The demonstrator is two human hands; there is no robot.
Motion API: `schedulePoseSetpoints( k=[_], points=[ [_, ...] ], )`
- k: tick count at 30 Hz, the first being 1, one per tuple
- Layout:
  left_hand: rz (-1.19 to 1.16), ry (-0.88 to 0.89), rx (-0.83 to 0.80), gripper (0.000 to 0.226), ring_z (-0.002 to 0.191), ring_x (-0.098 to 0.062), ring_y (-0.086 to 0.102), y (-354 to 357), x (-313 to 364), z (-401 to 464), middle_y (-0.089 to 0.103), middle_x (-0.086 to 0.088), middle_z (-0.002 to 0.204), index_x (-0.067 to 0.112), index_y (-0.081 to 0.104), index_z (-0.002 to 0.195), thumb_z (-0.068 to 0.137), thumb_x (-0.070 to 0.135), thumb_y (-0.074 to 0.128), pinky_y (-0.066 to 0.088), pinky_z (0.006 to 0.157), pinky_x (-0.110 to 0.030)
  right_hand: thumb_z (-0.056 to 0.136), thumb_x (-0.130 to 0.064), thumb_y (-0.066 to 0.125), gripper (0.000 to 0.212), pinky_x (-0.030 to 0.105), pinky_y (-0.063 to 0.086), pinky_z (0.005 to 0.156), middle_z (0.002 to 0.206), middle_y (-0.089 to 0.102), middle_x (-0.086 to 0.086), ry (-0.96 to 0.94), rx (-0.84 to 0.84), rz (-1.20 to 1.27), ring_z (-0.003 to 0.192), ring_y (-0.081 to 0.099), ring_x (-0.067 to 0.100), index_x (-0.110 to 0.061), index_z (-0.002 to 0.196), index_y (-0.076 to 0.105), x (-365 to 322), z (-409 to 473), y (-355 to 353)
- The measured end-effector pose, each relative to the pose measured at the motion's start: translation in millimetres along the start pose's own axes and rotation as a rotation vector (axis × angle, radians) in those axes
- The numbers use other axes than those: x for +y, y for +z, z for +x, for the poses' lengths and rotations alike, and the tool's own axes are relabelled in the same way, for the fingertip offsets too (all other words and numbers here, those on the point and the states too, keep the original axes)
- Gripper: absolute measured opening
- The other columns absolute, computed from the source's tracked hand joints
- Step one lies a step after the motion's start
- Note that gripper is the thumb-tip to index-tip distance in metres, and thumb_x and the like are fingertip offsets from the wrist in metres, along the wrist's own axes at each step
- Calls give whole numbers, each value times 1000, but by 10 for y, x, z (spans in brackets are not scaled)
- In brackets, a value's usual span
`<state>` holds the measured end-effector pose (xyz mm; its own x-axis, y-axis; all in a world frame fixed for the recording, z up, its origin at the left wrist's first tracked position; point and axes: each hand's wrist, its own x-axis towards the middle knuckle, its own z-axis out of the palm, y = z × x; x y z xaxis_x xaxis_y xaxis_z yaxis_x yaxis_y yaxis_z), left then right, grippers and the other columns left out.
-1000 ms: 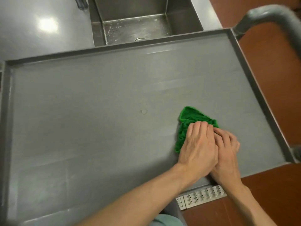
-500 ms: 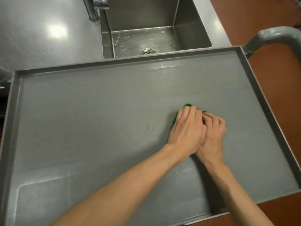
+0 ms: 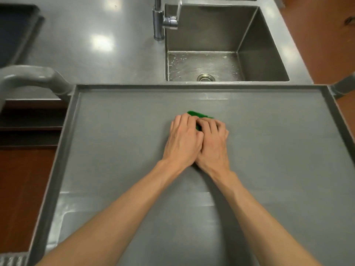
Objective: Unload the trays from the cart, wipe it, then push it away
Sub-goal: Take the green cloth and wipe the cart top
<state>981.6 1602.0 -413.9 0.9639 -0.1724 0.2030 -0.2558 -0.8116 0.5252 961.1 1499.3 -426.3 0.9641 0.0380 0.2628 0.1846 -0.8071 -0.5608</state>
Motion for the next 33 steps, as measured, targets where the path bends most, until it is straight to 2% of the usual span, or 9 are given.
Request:
schedulePoseSetpoints(
  k=[6, 11, 20, 24, 28, 30, 33],
  points=[
    [34, -81, 33, 42, 93, -32, 55, -402, -451, -254, 62, -15, 104, 3, 61, 107, 80, 21, 36, 36, 89, -38, 85, -30, 48, 47, 49, 39, 97, 126, 60, 10, -33, -102, 20, 117, 47, 33, -8, 124, 59, -515, -38, 323],
    [-14, -144, 49, 45, 99, -29, 53, -677, -790, -487, 61, -13, 109, 4, 60, 113, 81, 23, 34, 36, 93, -37, 85, -29, 47, 45, 46, 38, 102, 128, 59, 8, -69, -156, 14, 121, 45, 31, -9, 125, 58, -891, -109, 550],
    [-46, -167, 58, 40, 103, -13, 45, -894, -1132, -739, 61, -3, 111, 14, 58, 113, 79, 24, 39, 34, 94, -30, 89, -33, 46, 46, 42, 28, 113, 137, 52, 0, -137, -279, 53, 133, 38, 23, -18, 133, 53, -1158, -172, 711],
    [10, -192, 32, 44, 105, -9, 44, -930, -1204, -743, 61, 0, 115, 16, 61, 118, 80, 28, 40, 33, 97, -29, 89, -47, 53, 59, 39, 20, 119, 149, 38, -6, -227, -366, 46, 142, 24, 13, -22, 142, 43, -1096, -87, 605],
    [77, -202, 49, 43, 106, -14, 48, -924, -1168, -754, 61, -1, 115, 20, 63, 117, 80, 35, 46, 34, 95, -31, 78, -71, 56, 90, 29, 5, 120, 157, 22, -10, -247, -421, -16, 145, 14, 11, -27, 152, 30, -951, -95, 510],
    [115, -217, 50, 44, 105, -16, 48, -903, -1134, -759, 62, -1, 115, 21, 64, 116, 79, 39, 48, 37, 92, -32, 76, -71, 57, 93, 31, 10, 120, 156, 24, -8, -231, -441, -16, 142, 19, 14, -27, 152, 28, -922, -109, 522],
    [167, -294, 66, 43, 99, -18, 49, -867, -1064, -718, 62, -1, 108, 23, 65, 110, 76, 40, 45, 50, 81, -38, 76, -60, 58, 82, 37, 29, 113, 148, 40, -2, -196, -392, 6, 133, 35, 21, -22, 146, 41, -925, -96, 601]
  ],
)
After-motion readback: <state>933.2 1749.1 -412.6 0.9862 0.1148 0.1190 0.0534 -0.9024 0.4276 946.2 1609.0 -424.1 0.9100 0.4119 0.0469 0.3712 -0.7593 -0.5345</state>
